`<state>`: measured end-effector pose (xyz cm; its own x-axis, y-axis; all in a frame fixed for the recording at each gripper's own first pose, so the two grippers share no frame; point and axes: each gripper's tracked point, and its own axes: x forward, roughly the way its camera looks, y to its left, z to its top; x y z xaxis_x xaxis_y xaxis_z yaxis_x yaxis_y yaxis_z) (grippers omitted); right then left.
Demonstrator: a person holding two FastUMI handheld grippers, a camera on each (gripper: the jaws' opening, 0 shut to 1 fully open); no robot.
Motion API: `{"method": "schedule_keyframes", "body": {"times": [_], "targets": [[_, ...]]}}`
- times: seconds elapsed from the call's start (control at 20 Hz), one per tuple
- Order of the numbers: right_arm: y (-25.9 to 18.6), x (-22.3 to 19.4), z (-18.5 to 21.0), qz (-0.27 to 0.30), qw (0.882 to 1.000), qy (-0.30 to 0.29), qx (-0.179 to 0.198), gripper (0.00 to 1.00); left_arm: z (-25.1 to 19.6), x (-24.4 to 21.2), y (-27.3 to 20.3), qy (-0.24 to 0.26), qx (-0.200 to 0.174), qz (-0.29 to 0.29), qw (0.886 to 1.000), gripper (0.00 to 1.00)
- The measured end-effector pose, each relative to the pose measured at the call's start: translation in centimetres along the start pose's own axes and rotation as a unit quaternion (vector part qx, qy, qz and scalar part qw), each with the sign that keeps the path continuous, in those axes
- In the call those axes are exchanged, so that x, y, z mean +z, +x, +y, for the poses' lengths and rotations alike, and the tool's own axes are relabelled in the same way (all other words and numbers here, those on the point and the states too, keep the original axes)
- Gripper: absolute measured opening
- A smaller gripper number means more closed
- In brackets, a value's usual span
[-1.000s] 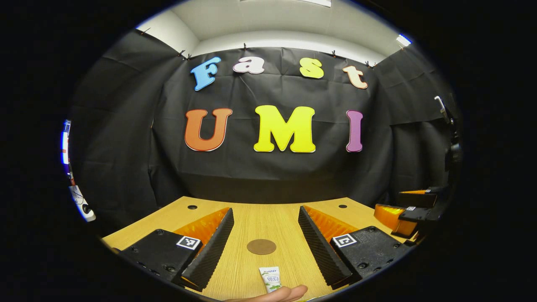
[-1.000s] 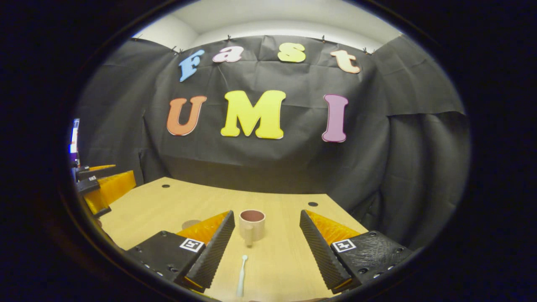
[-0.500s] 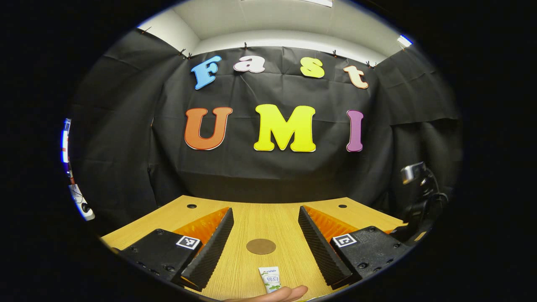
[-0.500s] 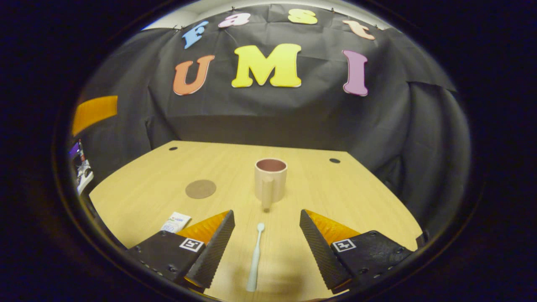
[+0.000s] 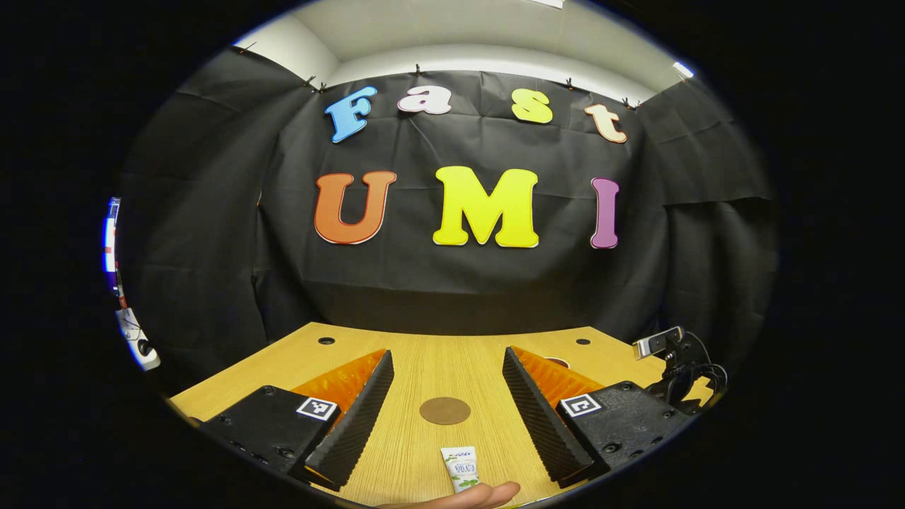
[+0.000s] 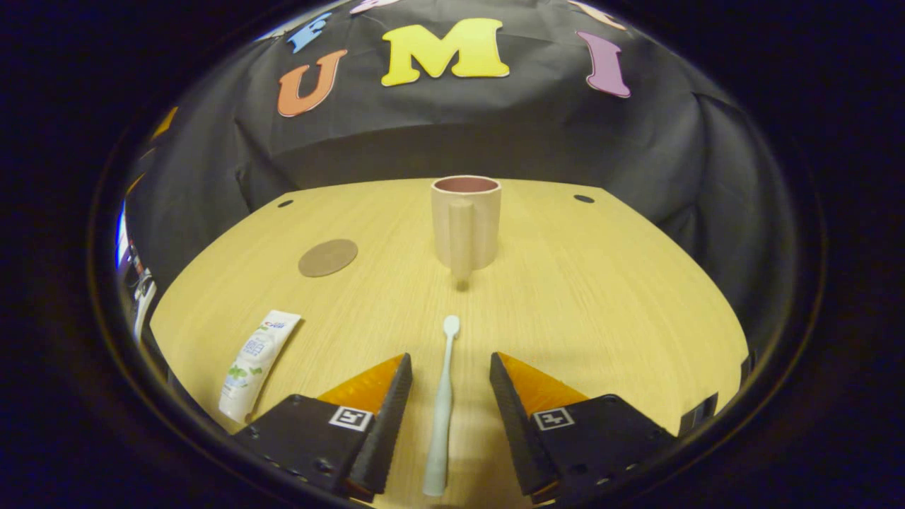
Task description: Put the toothbrush and toothpaste on the desktop into the cup, then pick up the cup and place it on the coaster on the desktop.
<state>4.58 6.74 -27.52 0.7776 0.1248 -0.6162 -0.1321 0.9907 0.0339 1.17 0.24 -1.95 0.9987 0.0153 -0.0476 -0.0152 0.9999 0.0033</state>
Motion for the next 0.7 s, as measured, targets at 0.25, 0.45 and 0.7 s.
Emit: {"method": "schedule_keyframes", "body": {"times": [0.25, 0.45, 0.7], "targets": [[0.3, -0.8, 0.8, 0.014, 1.0, 0.005, 0.017, 0.23, 0.0, -1.6, 0.3, -0.002, 0.001, 0.027, 1.0, 0.99], [0.2, -0.8, 0.6, 0.017, 1.0, 0.01, 0.022, 0.04, 0.7, -3.2, 0.2, 0.008, 0.011, 0.045, 0.999, 0.99], [-0.2, -0.4, 0.4, -0.005, 0.999, 0.015, 0.035, 0.01, 1.0, -8.7, -0.4, 0.013, 0.012, 0.115, 0.993, 0.99]]}}
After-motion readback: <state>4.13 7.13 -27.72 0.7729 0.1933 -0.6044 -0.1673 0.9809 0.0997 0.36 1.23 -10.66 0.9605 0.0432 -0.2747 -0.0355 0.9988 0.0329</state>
